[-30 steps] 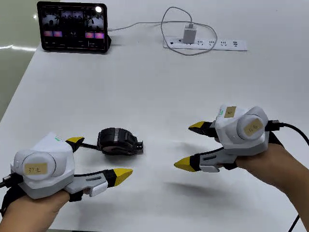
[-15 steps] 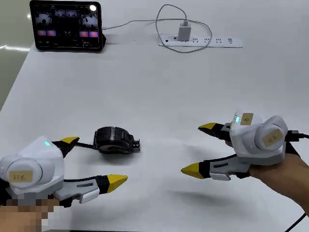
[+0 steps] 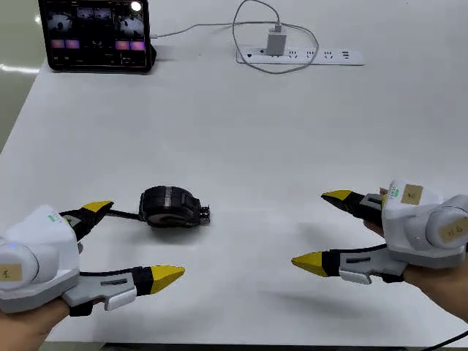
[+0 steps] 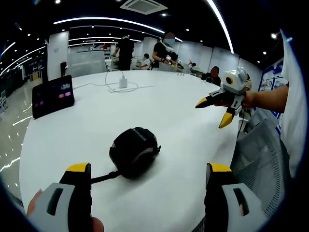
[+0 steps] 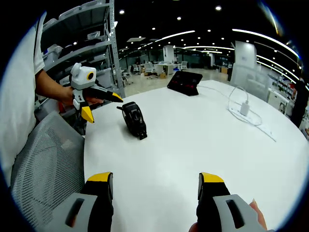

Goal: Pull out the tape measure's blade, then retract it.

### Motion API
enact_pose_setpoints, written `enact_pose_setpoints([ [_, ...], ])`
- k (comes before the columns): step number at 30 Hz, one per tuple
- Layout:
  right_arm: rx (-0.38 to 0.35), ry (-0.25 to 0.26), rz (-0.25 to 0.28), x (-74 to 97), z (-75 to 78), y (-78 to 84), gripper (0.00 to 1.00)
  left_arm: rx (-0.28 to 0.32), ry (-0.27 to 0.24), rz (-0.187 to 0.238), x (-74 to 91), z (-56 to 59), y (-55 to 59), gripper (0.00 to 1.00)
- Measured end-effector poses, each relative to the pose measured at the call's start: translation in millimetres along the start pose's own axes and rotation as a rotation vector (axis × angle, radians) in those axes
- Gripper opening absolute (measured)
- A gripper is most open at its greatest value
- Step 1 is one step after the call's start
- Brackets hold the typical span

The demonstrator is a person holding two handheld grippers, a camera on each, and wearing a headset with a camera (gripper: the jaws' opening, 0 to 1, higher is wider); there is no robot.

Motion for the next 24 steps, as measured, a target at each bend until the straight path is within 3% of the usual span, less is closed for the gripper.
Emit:
enact_pose_setpoints([
  [13, -0.009, 0.076, 0.007, 18.0, -6.8, 10.8, 0.77, -0.039, -0.006, 0.025, 8.3, 1.1, -2.6, 0.97],
  [24, -0.007, 0.086, -0.015, 28.5, -12.5, 19.5, 0.80, -0.048, 0.007, 0.012, 14.4, 4.9, 6.1, 0.99],
])
Point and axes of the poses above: the centre of the closed fingertips' face, and the gripper's own axes: x roughly backward along the fingers, z roughly to its right, y roughly out of its underside, the point moved 2 cm from there along x, roughly backward along the fingers, and after that the axes turned 10 degrees about x, right-handed, at the moved point
